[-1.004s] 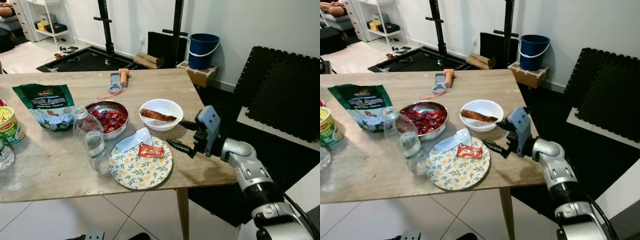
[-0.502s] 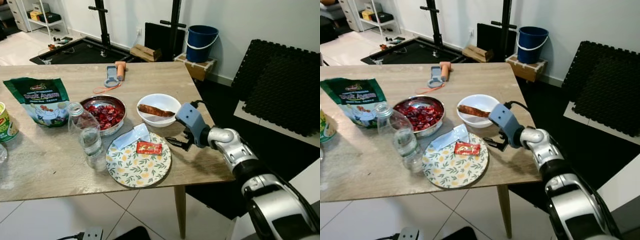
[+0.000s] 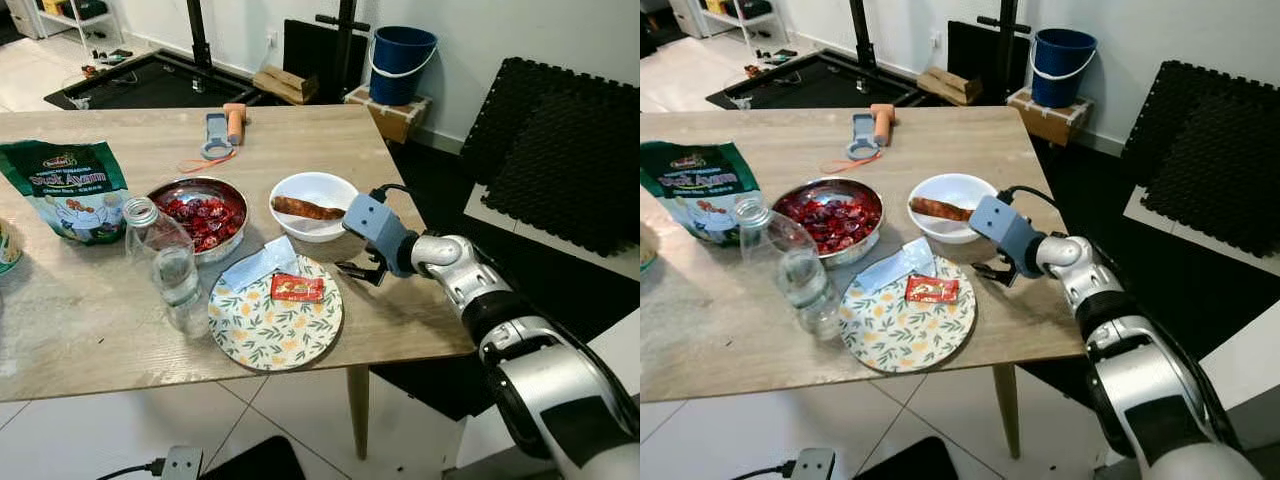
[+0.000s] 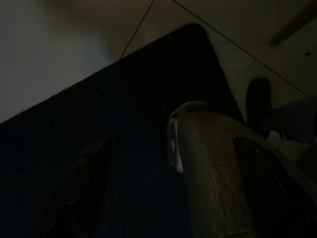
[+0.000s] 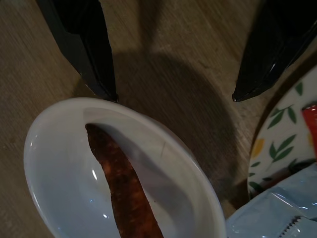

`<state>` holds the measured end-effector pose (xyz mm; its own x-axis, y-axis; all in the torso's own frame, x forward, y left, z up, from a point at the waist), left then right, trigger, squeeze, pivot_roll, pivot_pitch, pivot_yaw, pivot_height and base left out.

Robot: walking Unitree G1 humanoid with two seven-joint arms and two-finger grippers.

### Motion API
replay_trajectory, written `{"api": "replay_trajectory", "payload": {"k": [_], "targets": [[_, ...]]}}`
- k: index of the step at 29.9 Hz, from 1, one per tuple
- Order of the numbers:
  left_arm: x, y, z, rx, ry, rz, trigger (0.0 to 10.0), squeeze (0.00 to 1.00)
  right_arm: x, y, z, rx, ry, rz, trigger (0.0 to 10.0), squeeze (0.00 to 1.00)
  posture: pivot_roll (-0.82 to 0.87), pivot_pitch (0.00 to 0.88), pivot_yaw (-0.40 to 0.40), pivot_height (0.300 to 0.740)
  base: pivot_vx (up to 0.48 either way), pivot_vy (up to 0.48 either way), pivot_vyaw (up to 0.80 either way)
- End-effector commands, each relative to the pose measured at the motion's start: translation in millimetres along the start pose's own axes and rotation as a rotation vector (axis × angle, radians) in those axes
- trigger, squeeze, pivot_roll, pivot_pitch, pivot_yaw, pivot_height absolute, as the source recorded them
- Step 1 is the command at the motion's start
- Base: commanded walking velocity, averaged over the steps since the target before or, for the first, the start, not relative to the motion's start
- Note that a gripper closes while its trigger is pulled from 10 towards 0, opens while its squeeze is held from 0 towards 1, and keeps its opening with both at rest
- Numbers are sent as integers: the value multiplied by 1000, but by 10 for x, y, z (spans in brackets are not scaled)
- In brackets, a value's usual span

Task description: Restocking fridge

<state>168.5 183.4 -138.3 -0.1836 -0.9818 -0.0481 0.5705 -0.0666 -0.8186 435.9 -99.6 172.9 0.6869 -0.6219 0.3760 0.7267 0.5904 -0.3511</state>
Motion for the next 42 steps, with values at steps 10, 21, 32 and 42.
{"api": "replay_trajectory", "payload": {"k": [10,21,32,42], "targets": [[145,-167,-614,-191,-24,-48,10000,0,611,-324,26,-62,-39,-218,10000,0,-21,231,-75,740,0,0,0],[158,-150,-574,-181,-24,-51,10000,0,415,-276,267,24,-151,-37,10000,0,-25,226,-79,740,0,0,0],[161,-159,-598,-187,-24,-50,10000,0,83,-103,360,56,-188,114,10000,0,-26,232,-80,740,0,0,0],[169,-167,-615,-189,-16,-53,10000,0,49,47,334,15,-158,27,10000,0,-15,246,-78,740,0,0,0]]}}
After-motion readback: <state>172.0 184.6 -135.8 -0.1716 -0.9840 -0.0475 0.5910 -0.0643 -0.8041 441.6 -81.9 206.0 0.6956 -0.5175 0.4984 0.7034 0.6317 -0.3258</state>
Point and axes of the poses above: a point about 5 cm out from each wrist's last joint towards the gripper, its own y axis pointing out of the wrist towards the gripper, its own z axis along the axis of the wrist's last joint, x = y × z, the point moved 5 cm from there along y, pointing out of the wrist towards the gripper, and after that the axes turned 11 degrees about y, right-handed, at the moved point
